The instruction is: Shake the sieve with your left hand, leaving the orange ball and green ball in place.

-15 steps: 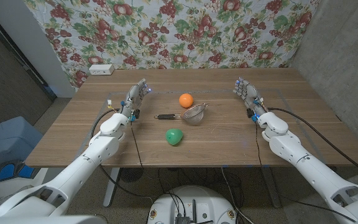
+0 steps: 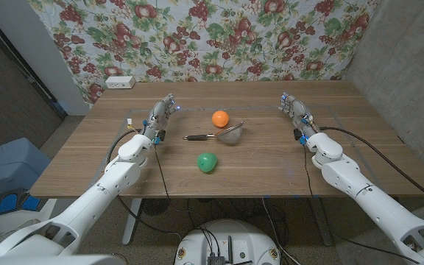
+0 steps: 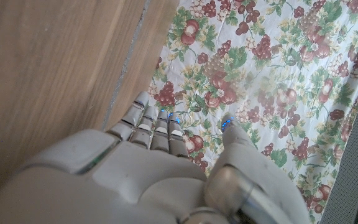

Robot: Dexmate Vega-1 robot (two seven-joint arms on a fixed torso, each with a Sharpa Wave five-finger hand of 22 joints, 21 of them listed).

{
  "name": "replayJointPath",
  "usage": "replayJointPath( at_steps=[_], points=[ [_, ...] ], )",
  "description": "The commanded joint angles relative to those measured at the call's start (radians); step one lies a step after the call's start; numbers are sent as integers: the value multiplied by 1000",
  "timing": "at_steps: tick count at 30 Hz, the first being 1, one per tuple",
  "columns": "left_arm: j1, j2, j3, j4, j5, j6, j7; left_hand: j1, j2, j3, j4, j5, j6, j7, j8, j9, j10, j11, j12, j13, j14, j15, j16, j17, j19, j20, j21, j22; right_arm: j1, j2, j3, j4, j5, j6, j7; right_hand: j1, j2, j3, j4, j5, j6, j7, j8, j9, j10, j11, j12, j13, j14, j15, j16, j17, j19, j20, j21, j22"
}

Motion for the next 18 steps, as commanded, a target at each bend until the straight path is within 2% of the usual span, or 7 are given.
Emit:
replayJointPath(
  at_steps=[1, 6, 18],
  points=[
    [-11, -1, 3, 11, 0, 4, -7, 1, 27, 8, 3, 6, -7, 1, 5, 1, -6, 2, 10, 2, -3, 2, 6, 0, -1, 2, -3, 2, -21, -49, -10, -92, -66, -59, -73, 4, 9, 0, -7, 10, 11, 1, 5, 2, 13, 2, 9, -1, 11, 4, 7, 0, 11, 6, -4, 3],
    [-19, -5, 7, 19, 1, 7, -12, 1, 27, 10, 1, 6, -6, 2, 6, 1, -5, 2, 10, 2, -2, 3, 6, -1, 2, 4, -6, 2, -27, -71, -17, -129, -116, -92, -116, 5, 9, 0, -9, 11, 14, 3, 6, 2, 15, 4, 10, -2, 14, 3, 8, -2, 13, 7, -6, 3],
    [-35, -8, 13, 32, 7, 10, -17, 0, 27, 13, -1, 6, -3, 3, 7, 1, -4, 6, 10, 2, 1, 3, 7, -2, 7, 5, -13, 2, -46, -118, -22, -216, -170, -185, -159, 11, 11, 5, -16, 13, 20, 2, 8, 3, 24, 2, 12, -5, 25, 5, 12, -8, 25, 6, -11, 4]
  ],
)
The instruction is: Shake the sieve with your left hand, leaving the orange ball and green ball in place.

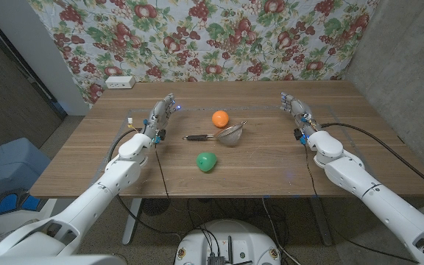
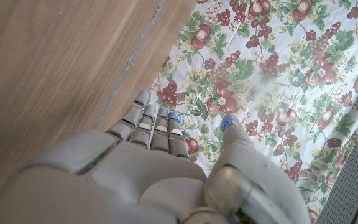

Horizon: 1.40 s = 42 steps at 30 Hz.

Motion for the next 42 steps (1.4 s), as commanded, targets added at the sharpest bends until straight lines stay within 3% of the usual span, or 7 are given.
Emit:
replayJointPath(
  at_steps=[1, 42],
  points=[
    [-17, -4, 7, 15, 8, 6, -13, 0, 27, 5, -2, 6, -3, 4, 7, 2, -3, 5, 10, 2, 1, 3, 7, 2, 2, -1, -3, 3, -28, -73, -10, -133, -65, -92, -56, 6, 5, 3, -7, 6, 10, 2, 8, 3, 9, 0, 4, 0, 10, 0, 5, 1, 8, -5, -6, 4],
    [-38, -10, 15, 39, 14, 5, -26, -5, 28, 5, -10, 4, 1, 6, 7, 2, 0, 9, 11, 3, 4, 5, 7, 0, 12, 1, -27, 3, -42, -189, -49, -370, -217, -376, -101, 18, 11, 13, -14, 15, 38, 2, 13, 5, 39, 4, 10, -5, 59, 1, 25, -13, 46, 12, -24, 6]
  ],
)
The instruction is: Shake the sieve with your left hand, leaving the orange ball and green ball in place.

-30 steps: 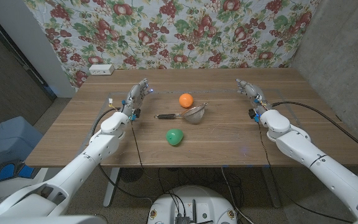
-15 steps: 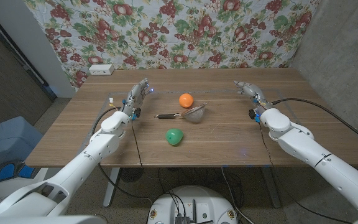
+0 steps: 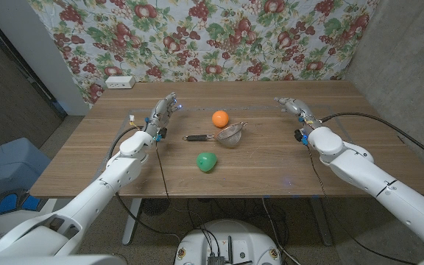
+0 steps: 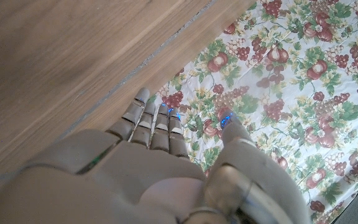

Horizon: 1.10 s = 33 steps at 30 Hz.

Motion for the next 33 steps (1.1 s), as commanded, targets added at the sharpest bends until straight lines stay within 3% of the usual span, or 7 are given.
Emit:
replayJointPath(
  at_steps=[1, 33],
  points=[
    [-7, -5, 2, 10, 0, -6, -6, -5, 28, 1, -6, 4, -3, 2, 7, 2, -3, 6, 3, 3, 0, 1, 7, -1, 7, -4, -4, 4, -2, -30, -13, -71, -50, -78, -12, 9, 2, 3, -3, 7, 18, -2, 7, 5, 20, 1, 13, -1, 24, -1, 11, 0, 25, 3, -2, 6],
    [-2, -3, 3, -1, -1, -3, -6, -6, 32, 2, -11, 4, -3, 6, 6, 3, -2, 9, 3, 3, 0, 5, 7, -1, 15, -2, -24, 4, 32, -89, -81, -242, -188, -323, 21, 46, -2, 19, -23, 17, 59, -28, 15, 6, 60, -20, 22, -1, 85, -23, 39, -4, 62, 2, -11, 9]
  ],
)
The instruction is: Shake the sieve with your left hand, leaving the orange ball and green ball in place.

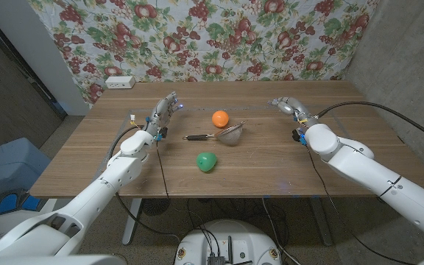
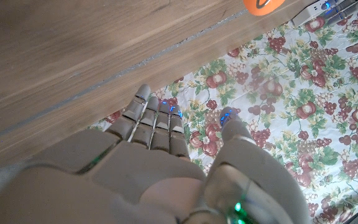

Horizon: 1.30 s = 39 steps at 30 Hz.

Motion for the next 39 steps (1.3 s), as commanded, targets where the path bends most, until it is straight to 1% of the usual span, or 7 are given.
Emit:
replayJointPath(
  at_steps=[1, 10, 14, 27, 39],
  points=[
    [5, 1, 0, -7, -2, 1, 0, -6, 32, 2, -5, 4, -2, 6, 7, 3, -2, 8, 3, 3, 0, 5, 7, 1, 6, -2, -5, 4, 23, -21, -31, -69, -41, -101, 30, 7, 6, 3, -1, 5, 12, -2, 8, 6, 17, 0, 7, 4, 18, 3, 10, 2, 13, 3, -4, 4],
    [11, 5, -2, -15, -2, 1, 3, -6, 32, 2, -7, 4, 0, 8, 7, 3, -1, 9, 3, 3, 1, 6, 7, 1, 8, -1, -11, 4, 41, -33, -60, -110, -79, -162, 45, 10, 9, 4, 4, 6, 21, -8, 9, 7, 30, -6, 10, 5, 34, -1, 20, 5, 24, 4, -4, 5],
    [14, 7, -3, -18, -4, 1, 3, -6, 32, 3, -9, 4, 2, 8, 8, 3, 0, 10, 4, 3, 2, 7, 7, 0, 9, 0, -14, 5, 51, -35, -74, -124, -94, -189, 55, 11, 13, 4, 8, 6, 27, -13, 10, 7, 36, -10, 12, 6, 40, -9, 25, 7, 33, 3, -3, 6],
    [19, 11, -5, -26, -5, 1, 1, -5, 32, 3, -11, 3, 5, 9, 8, 3, 1, 12, 4, 3, 4, 7, 8, 0, 12, 0, -21, 5, 87, -44, -116, -160, -129, -257, 103, 12, 16, 6, 12, 5, 31, -17, 9, 8, 40, -15, 12, 7, 46, -13, 31, 12, 37, 2, -5, 7],
    [27, 12, -7, -32, -9, -2, 2, -6, 33, 3, -12, 3, 5, 10, 8, 3, 1, 13, 4, 3, 5, 7, 8, 0, 15, 0, -28, 5, 143, -53, -176, -198, -176, -356, 162, 13, 17, 6, 16, 5, 33, -19, 8, 9, 42, -17, 11, 9, 48, -17, 36, 16, 42, 1, -7, 7]
  ],
)
